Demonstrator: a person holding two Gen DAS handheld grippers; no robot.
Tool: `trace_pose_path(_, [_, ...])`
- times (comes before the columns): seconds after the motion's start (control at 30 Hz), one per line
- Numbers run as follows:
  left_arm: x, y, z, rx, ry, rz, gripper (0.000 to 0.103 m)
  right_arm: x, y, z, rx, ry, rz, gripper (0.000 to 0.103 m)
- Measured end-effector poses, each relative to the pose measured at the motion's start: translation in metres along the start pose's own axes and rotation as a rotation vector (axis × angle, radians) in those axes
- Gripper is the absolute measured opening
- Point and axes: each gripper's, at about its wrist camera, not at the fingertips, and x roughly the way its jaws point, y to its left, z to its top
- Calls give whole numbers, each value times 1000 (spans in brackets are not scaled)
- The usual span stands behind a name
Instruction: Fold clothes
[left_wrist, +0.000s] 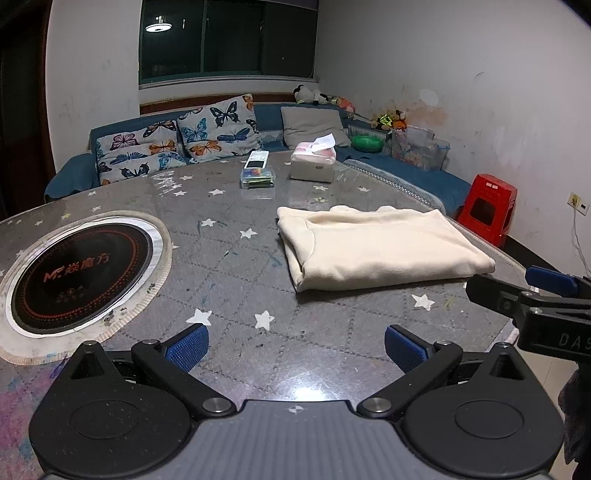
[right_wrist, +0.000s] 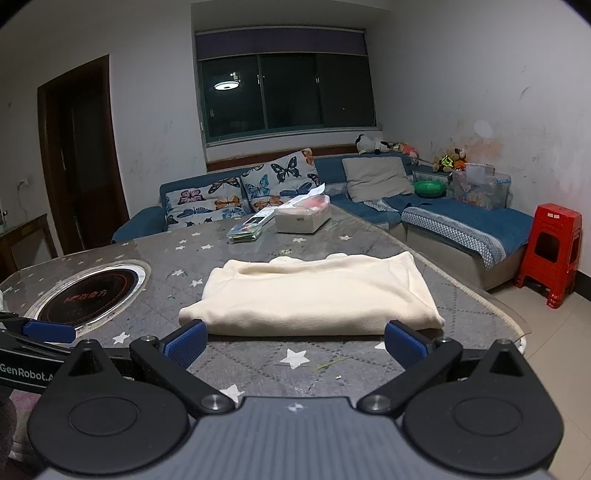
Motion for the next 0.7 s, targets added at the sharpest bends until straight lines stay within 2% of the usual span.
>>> trace_pose_path(0.7, [30,3,17,23,35,-4,103,33,1,10,-7,47,4,103])
